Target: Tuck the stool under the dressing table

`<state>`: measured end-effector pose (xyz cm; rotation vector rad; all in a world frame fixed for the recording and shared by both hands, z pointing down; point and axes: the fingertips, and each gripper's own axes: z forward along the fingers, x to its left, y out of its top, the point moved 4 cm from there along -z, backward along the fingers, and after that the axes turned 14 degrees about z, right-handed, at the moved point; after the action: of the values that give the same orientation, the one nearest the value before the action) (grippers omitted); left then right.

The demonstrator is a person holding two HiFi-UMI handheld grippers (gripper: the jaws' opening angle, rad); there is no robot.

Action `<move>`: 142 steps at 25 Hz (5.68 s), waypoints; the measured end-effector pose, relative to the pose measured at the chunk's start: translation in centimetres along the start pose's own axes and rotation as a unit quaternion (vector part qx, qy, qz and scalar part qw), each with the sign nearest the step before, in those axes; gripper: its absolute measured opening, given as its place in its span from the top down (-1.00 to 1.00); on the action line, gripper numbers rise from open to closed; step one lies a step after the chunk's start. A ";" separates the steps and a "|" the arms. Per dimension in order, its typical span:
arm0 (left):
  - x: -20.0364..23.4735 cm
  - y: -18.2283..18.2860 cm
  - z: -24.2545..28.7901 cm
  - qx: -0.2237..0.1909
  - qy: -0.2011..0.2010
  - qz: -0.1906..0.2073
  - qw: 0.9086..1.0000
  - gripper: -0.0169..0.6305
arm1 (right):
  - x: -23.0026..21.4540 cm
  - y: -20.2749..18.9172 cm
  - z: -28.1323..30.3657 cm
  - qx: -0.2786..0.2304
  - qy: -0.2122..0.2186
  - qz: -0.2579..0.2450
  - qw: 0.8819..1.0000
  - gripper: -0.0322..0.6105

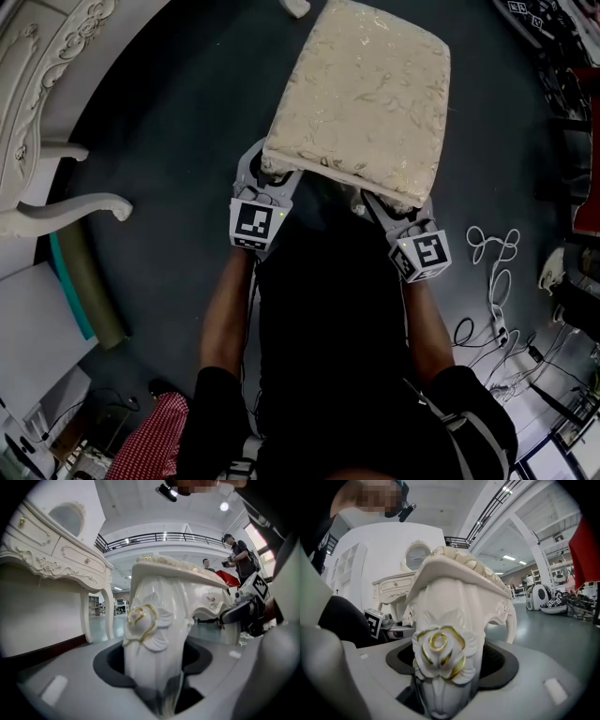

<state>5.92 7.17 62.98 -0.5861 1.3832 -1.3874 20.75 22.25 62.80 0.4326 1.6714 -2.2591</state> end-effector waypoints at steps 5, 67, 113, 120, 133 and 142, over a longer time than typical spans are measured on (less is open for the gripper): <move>0.9 1.6 -1.2 -0.016 0.035 -0.013 0.999 0.17 | 0.5 1.7 0.5 -0.012 0.037 0.003 0.999 -0.15; 23.3 -2.5 -15.9 0.015 0.291 -0.076 0.953 0.18 | 19.6 7.8 24.0 0.059 0.216 -0.053 0.973 0.06; 28.6 -4.7 -5.2 0.027 0.336 -0.090 0.937 0.18 | 12.7 11.9 35.5 0.082 0.246 -0.074 0.963 0.08; 29.3 -4.7 -4.0 0.029 0.343 -0.091 0.935 0.18 | 12.0 12.9 36.8 0.079 0.254 -0.077 0.961 0.08; 31.4 -4.6 -3.1 0.034 0.369 -0.083 0.925 0.18 | 12.0 13.8 39.8 0.072 0.275 -0.082 0.955 0.08; 31.8 -5.1 -2.8 0.033 0.378 -0.080 0.922 0.18 | 12.1 14.1 41.0 0.072 0.286 -0.087 0.952 0.08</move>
<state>-8.89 -20.88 56.98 -0.0984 1.9060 -1.8953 12.87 -21.66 57.00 1.1051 1.8579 -2.5582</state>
